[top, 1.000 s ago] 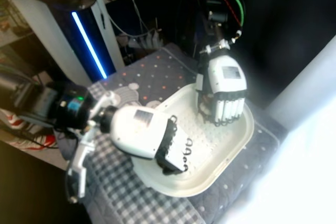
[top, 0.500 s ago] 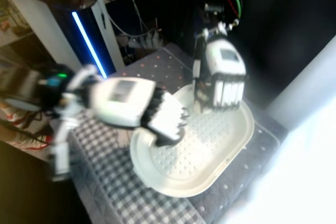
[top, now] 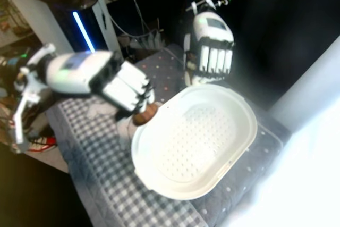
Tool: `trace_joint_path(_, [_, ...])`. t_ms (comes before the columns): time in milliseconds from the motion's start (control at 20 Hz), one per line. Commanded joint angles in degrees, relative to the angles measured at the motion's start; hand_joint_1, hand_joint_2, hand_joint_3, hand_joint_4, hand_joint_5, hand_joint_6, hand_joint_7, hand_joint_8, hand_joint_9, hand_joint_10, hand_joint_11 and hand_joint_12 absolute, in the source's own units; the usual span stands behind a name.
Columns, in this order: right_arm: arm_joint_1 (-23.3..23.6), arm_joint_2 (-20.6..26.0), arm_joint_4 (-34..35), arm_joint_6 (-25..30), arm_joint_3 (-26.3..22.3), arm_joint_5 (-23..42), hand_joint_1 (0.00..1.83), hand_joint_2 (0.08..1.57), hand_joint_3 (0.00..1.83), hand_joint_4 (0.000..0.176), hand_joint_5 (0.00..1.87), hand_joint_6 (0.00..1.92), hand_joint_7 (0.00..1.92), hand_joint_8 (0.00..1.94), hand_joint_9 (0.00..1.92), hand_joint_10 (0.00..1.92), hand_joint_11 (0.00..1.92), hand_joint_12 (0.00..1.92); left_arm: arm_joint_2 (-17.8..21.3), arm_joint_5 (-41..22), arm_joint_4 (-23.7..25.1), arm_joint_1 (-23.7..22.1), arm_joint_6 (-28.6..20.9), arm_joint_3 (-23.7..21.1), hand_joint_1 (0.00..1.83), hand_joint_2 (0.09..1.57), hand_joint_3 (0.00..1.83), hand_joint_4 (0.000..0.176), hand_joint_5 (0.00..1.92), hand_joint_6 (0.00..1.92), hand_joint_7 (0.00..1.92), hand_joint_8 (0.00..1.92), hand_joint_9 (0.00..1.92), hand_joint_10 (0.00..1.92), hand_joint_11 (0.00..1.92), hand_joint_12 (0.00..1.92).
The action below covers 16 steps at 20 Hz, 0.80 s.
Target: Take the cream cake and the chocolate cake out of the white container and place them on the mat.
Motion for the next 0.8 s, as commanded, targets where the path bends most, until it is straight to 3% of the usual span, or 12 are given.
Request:
trace_joint_path(0, [-1.1, 0.7, -0.4, -0.1, -1.2, 9.1, 1.38, 1.11, 0.00, 0.000, 0.90, 0.98, 1.13, 0.87, 0.82, 1.36, 0.76, 1.61, 0.5, -7.3, 0.8, 0.1, -0.2, -0.7, 1.34, 1.20, 0.00, 0.000, 0.71, 1.31, 0.77, 1.27, 0.84, 1.31, 0.72, 1.21])
trace_joint_path(150, [-7.4, 1.7, 0.4, 6.0, -3.2, 12.8, 1.39, 1.11, 0.00, 0.000, 0.90, 0.96, 1.13, 0.78, 0.81, 1.44, 0.69, 1.60, 0.7, -6.2, 1.2, 2.8, -0.3, -3.6, 1.34, 1.23, 0.00, 0.000, 0.66, 1.37, 0.73, 1.32, 0.79, 1.42, 0.67, 1.31])
trace_joint_path(250, [-9.7, 1.6, 0.4, 9.4, -3.7, 13.8, 1.39, 1.11, 0.00, 0.000, 0.88, 1.02, 1.13, 0.78, 0.85, 1.36, 0.58, 1.55, 0.4, -5.7, 1.2, 5.0, -1.4, -4.8, 1.33, 1.24, 0.00, 0.000, 0.64, 1.35, 0.71, 1.34, 0.78, 1.51, 0.66, 1.45])
trace_joint_path(300, [-10.9, 1.1, 0.5, 9.5, -4.5, 13.9, 1.38, 1.12, 0.00, 0.000, 0.88, 1.00, 1.11, 0.85, 0.82, 1.40, 0.65, 1.65, -0.1, -5.4, 1.2, 6.7, -3.1, -5.2, 1.32, 1.23, 0.00, 0.000, 0.64, 1.31, 0.74, 1.31, 0.81, 1.52, 0.68, 1.52])
trace_joint_path(350, [-11.6, 0.8, 0.6, 9.8, -4.8, 13.9, 1.30, 1.10, 0.00, 0.000, 0.95, 0.88, 1.09, 1.04, 0.87, 1.41, 0.70, 1.71, -0.5, -5.3, 1.2, 7.5, -4.0, -5.2, 1.32, 1.23, 0.00, 0.000, 0.64, 1.31, 0.74, 1.30, 0.83, 1.52, 0.70, 1.55])
trace_joint_path(450, [-14.3, -0.7, 1.7, 11.7, -5.3, 13.9, 1.28, 1.10, 0.00, 0.000, 0.96, 0.86, 1.09, 1.07, 0.84, 1.46, 0.66, 1.78, -2.0, -4.7, 1.2, 9.3, -7.0, -4.7, 1.34, 1.23, 0.00, 0.000, 0.63, 1.34, 0.74, 1.28, 0.81, 1.50, 0.70, 1.50])
trace_joint_path(550, [-16.1, -1.6, 2.9, 11.7, -5.8, 13.9, 1.37, 1.15, 0.00, 0.000, 0.85, 0.96, 1.03, 1.11, 0.73, 1.48, 0.69, 1.73, -3.1, -3.6, 1.2, 9.8, -8.4, -4.0, 1.33, 1.26, 0.00, 0.000, 0.58, 1.39, 0.70, 1.36, 0.77, 1.55, 0.70, 1.49])
trace_joint_path(650, [-17.1, -1.9, 3.4, 12.1, -6.2, 13.9, 1.29, 1.11, 0.00, 0.000, 0.94, 0.82, 1.07, 1.14, 0.89, 1.46, 0.82, 1.76, -4.0, -3.2, 1.3, 10.3, -10.6, -3.3, 1.33, 1.27, 0.00, 0.000, 0.57, 1.30, 0.71, 1.44, 0.76, 1.64, 0.63, 1.62])
trace_joint_path(700, [-17.4, -2.0, 3.4, 12.3, -6.3, 13.9, 1.28, 1.11, 0.00, 0.000, 0.94, 0.83, 1.08, 1.12, 0.91, 1.48, 0.81, 1.77, -4.4, -3.3, 1.3, 10.6, -11.6, -3.0, 1.19, 1.28, 0.00, 0.000, 0.58, 1.37, 0.76, 1.49, 0.69, 1.36, 0.59, 1.60])
trace_joint_path(750, [-17.5, -2.0, 3.4, 12.4, -6.3, 13.8, 1.27, 1.11, 0.00, 0.000, 0.91, 0.94, 1.07, 1.09, 0.87, 1.46, 0.74, 1.74, -4.6, -3.4, 1.3, 10.7, -12.3, -2.8, 0.91, 1.31, 0.00, 0.072, 0.61, 1.51, 0.62, 0.98, 0.51, 1.02, 0.30, 1.55])
